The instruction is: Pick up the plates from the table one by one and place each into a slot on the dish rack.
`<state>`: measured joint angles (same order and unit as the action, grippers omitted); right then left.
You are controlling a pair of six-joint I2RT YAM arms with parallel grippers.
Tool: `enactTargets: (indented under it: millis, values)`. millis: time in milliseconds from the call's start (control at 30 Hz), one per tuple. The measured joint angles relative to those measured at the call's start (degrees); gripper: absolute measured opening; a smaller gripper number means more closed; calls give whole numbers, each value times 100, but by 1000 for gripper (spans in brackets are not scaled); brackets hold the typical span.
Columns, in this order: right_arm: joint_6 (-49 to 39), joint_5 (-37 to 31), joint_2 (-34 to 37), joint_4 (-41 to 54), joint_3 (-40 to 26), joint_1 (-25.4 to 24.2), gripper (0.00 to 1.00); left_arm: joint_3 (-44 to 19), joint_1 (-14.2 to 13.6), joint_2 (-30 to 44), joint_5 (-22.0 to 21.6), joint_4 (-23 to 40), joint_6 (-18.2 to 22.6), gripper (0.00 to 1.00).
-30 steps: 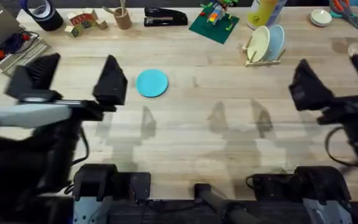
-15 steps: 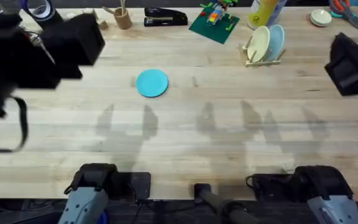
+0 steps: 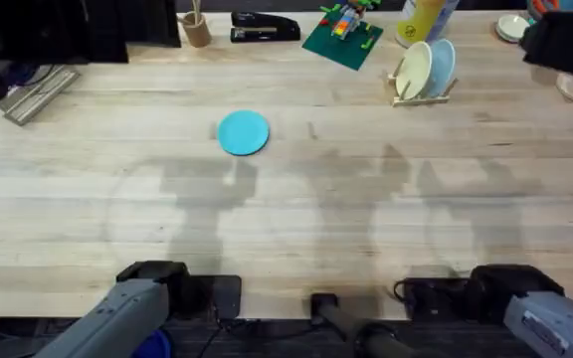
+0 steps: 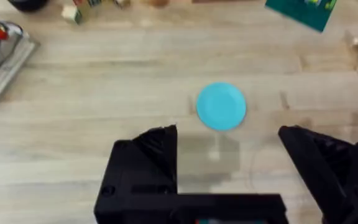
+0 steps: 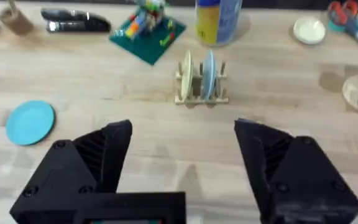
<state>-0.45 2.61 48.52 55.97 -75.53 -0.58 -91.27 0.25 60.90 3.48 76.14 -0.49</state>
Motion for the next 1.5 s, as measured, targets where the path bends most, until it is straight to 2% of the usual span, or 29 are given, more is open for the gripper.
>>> enactTargets:
  millis: [200,400,1067,1233,1267,1333,1500]
  values:
    - [1,2,1123,1122,-1024,0,994,-248,-1,512,16,239,0,993]
    - [0,2,1828,1328,-1261,0,995,-248,0,699,16,251,0,993]
    - [1,1,2207,1331,-1263,0,995,-253,0,702,17,382,-12,982]
    - [0,2,2207,1330,-1263,0,993,-253,0,702,20,410,-39,209]
    - [2,2,2207,1330,-1263,0,993,-253,-2,702,17,425,-20,85]
    - [0,0,2207,1330,-1263,0,995,-253,0,702,22,477,-37,45]
    - [0,1,2207,1331,-1265,0,995,-253,0,702,57,574,-104,42]
